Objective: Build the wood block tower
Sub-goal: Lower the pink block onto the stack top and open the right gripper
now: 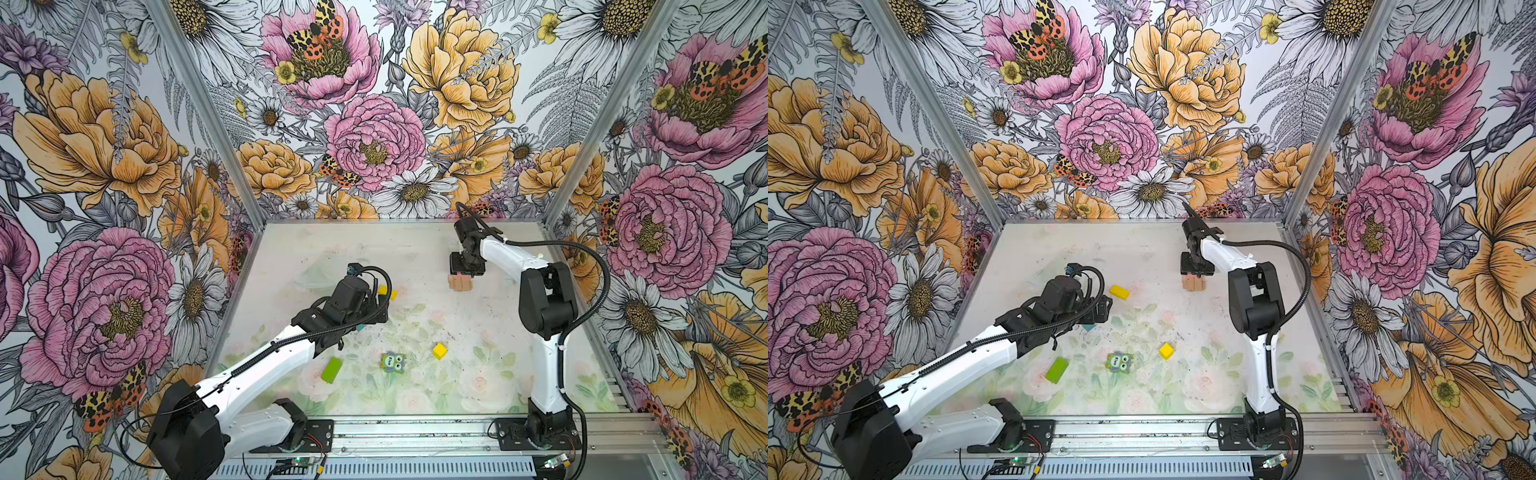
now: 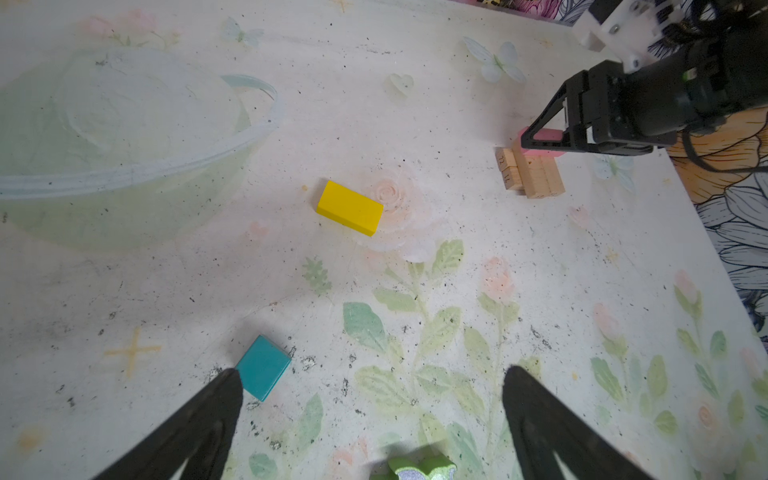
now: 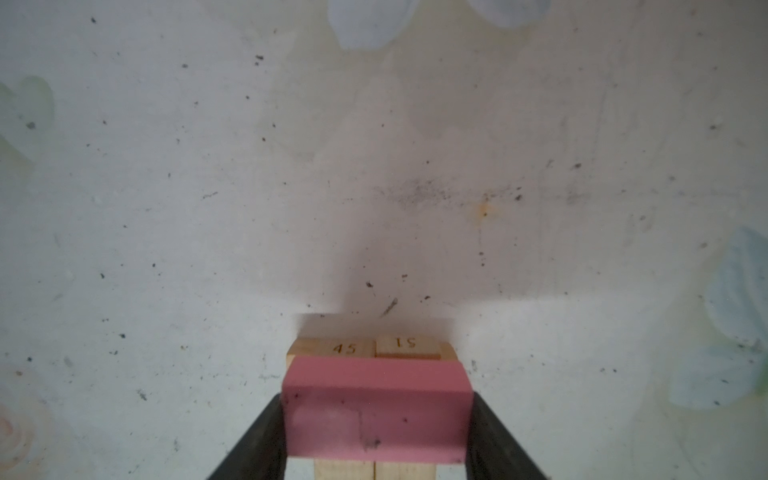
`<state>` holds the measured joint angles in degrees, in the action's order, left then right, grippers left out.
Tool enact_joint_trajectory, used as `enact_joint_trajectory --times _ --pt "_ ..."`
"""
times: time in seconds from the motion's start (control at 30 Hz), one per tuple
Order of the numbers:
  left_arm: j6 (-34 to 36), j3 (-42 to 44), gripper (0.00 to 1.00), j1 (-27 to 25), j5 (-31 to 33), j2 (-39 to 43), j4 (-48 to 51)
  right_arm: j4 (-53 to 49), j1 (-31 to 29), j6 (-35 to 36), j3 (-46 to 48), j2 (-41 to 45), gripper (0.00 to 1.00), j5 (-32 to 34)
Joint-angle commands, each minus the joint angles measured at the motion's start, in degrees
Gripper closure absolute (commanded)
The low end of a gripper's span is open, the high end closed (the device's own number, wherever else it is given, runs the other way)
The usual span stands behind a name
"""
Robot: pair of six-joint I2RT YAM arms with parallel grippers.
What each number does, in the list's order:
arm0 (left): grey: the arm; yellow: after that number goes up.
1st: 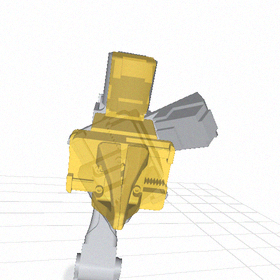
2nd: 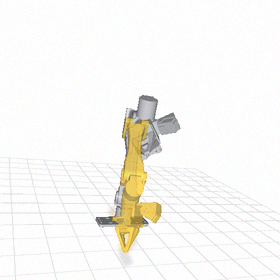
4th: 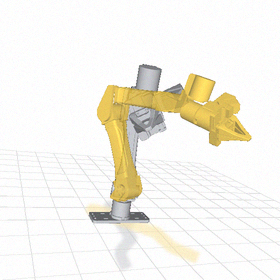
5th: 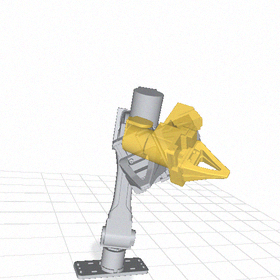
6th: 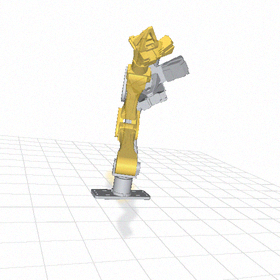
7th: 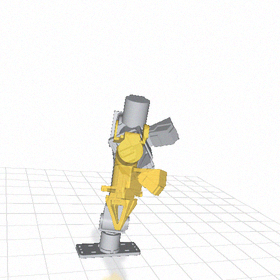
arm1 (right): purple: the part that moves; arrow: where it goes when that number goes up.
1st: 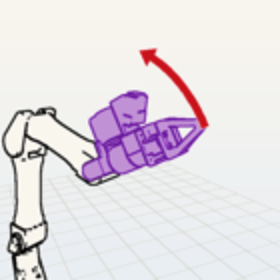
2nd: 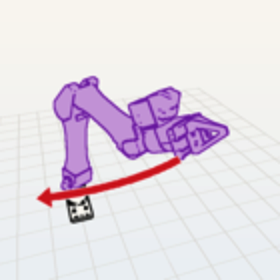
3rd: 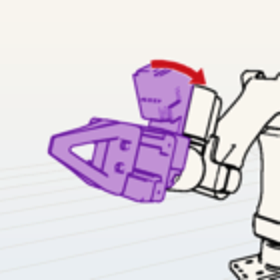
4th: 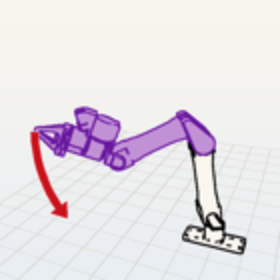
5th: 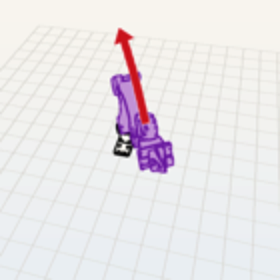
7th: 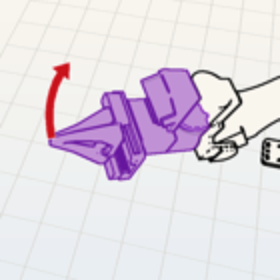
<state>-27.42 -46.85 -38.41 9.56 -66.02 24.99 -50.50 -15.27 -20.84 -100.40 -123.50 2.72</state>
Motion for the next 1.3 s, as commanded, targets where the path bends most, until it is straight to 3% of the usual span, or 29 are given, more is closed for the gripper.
enact_joint_trajectory --times 0.0,0.2,0.53,1.0,1.27 --pt "0.8 -1.6 0.01 0.4 -1.1 0.0 -1.2 0.2 0.6 0.7 -1.0 -0.8 0.38 -0.9" --pt "0.7 -1.4 0.01 0.4 -1.3 0.5 -1.1 0.2 0.6 0.9 -0.8 -0.4 0.27 -1.4" --pt "0.4 -0.9 0.01 0.4 -0.7 2.3 -1.0 0.2 0.5 0.9 0.4 3.5 0.21 0.1" --pt "0.0 3.6 0.01 0.1 0.0 9.0 0.7 -0.3 -1.8 -3.1 9.7 19.6 0.18 -0.6" --pt "-1.7 6.7 0.01 -1.3 0.7 14.1 1.8 0.1 -8.0 -9.8 18.9 29.6 0.17 -1.0"
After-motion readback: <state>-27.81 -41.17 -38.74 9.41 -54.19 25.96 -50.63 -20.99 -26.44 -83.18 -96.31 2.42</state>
